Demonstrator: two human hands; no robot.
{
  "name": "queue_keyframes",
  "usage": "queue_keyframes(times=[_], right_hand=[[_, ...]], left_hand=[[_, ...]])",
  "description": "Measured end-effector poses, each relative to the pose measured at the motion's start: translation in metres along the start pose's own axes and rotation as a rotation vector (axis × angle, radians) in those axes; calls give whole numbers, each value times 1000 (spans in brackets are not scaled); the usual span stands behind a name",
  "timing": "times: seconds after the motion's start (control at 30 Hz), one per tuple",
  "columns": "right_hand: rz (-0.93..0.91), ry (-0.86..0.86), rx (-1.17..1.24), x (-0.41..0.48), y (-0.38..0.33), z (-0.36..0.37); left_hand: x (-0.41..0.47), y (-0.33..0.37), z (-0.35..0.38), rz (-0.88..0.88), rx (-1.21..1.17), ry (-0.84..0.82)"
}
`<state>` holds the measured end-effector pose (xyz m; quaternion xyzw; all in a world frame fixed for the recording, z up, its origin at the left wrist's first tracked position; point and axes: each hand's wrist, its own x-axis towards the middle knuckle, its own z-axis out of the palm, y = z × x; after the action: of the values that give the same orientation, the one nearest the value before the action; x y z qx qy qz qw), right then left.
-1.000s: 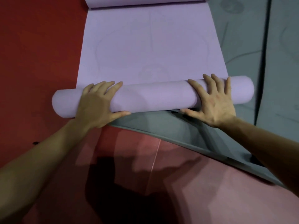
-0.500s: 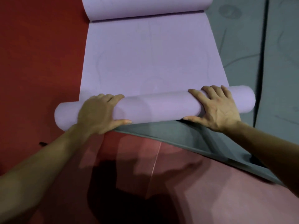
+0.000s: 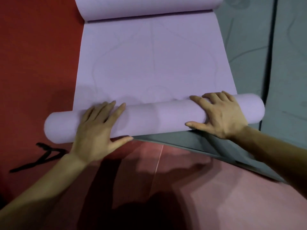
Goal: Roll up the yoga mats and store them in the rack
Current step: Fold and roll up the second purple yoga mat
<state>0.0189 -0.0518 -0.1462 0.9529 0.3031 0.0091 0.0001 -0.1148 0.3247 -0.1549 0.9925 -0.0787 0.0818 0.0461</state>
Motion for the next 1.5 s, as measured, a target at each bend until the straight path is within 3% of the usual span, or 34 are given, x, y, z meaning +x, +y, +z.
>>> queue_keyframes(times=[0.3, 0.47, 0.67, 0.8, 1.0, 1.17, 1.4, 1.5], right_hand=[[6, 46, 32, -13, -30, -2], [15, -1, -7, 4, -25, 0], [81, -52, 26, 43, -16, -11], [54, 58, 24, 26, -24, 0], [28, -6, 13, 39, -15, -5], [40, -123, -23, 62, -9, -10], [2, -81, -34, 56, -8, -14], [-25, -89, -8, 34, -12, -15]], left_hand=[[28, -12, 3, -97, -2, -54], [18, -9, 8, -25, 3, 97], [54, -23, 8, -59, 13, -52], [61, -31, 7, -25, -19, -31], [64, -21, 9, 12, 21, 41], [79, -29, 13, 40, 72, -5], [79, -24, 3, 58, 114, -25], [60, -12, -10, 22, 38, -133]])
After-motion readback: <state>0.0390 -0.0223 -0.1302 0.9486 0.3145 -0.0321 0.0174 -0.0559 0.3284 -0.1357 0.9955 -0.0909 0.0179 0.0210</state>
